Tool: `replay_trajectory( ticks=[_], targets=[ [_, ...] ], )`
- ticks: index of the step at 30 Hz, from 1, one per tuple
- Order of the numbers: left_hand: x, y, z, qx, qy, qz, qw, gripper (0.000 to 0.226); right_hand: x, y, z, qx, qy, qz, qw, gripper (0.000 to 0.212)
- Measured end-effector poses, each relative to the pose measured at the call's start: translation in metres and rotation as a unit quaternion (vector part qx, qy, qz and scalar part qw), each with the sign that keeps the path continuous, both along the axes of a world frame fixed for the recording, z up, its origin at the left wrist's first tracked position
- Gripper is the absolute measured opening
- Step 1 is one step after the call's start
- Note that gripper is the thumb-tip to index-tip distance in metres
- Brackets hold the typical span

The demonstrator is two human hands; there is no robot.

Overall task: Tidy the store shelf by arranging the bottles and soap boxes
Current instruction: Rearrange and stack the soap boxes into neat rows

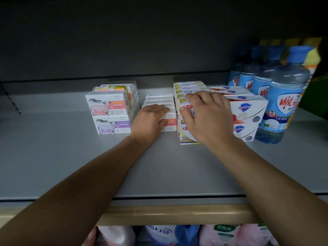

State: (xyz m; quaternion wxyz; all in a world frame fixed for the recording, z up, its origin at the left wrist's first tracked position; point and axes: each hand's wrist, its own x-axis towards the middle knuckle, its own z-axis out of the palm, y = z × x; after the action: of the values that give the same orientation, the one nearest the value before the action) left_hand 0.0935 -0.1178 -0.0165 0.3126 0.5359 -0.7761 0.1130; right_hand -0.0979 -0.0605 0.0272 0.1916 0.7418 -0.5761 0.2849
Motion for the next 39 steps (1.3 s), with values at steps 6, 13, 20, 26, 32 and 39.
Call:
replay_trajectory(
  ticks=[6,13,20,26,32,39],
  targets=[
    [0.001,0.014,0.016,0.030,-0.007,0.000,1.000,0.052,0.002,0.003,0.013,0.046,0.018,-0.001,0.999,0.052],
    [0.065,0.081,0.020,0.012,0.135,0.034,0.990,0.031,0.039,0.010,0.038,0.036,0.014,0.009,0.999,0.056],
    [0.152,0.115,-0.004,0.112,0.284,0.131,0.943,0.022,0.128,-0.001,0.033,0.069,-0.029,0.147,0.986,0.050],
    [0.156,0.106,-0.006,0.106,0.407,0.113,0.900,0.025,0.173,-0.036,0.026,0.115,-0.022,0.152,0.981,0.066],
    [0.160,0.102,-0.008,0.092,0.421,0.129,0.893,0.031,0.183,-0.047,0.006,0.010,-0.012,0.117,0.993,0.056],
    [0.159,0.103,-0.006,0.092,0.431,0.120,0.890,0.039,0.187,-0.040,0.005,0.016,-0.103,0.163,0.981,0.047]
  ],
)
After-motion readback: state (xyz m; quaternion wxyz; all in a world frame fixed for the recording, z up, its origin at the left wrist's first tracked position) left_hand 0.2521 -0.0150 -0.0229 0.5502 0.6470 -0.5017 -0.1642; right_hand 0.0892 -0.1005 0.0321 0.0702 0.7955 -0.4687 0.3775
